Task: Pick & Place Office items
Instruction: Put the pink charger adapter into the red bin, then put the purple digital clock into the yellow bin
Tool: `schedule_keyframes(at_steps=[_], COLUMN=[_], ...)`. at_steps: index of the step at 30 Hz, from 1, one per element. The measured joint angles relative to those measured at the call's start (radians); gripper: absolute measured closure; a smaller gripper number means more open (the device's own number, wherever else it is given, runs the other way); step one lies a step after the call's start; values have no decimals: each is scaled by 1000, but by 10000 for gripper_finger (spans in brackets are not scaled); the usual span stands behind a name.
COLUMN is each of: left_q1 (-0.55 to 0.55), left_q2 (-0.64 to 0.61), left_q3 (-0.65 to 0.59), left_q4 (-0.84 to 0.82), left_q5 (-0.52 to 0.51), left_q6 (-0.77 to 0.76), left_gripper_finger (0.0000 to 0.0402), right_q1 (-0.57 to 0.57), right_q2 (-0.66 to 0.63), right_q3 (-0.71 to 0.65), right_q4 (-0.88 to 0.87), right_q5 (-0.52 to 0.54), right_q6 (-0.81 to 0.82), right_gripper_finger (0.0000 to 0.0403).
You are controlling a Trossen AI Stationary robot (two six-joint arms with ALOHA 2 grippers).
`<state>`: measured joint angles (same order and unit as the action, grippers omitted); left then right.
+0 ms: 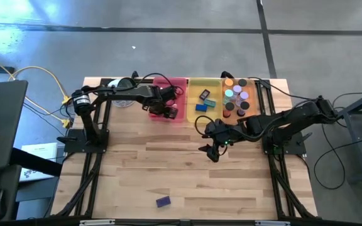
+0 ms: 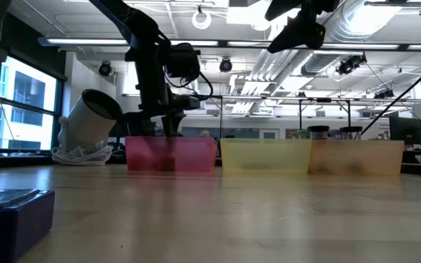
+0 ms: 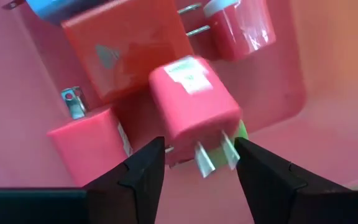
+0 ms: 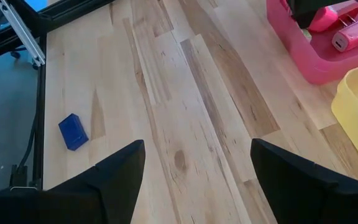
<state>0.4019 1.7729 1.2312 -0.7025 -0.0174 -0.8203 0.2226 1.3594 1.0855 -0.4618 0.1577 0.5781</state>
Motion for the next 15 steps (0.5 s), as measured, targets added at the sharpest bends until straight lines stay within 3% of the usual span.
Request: schedule_keyframes(at_steps=[15], left_q1=[2], left_q2=[0], left_q3=[3], left_q4=[1], left_q5=[40], left_q6=[159], left_gripper_finger=[213], right_q1=[0], right_q2=[0], right_q3=[0], right_q4=[0], right_q5=[0], right_q6=[-3], right_gripper_finger=[121])
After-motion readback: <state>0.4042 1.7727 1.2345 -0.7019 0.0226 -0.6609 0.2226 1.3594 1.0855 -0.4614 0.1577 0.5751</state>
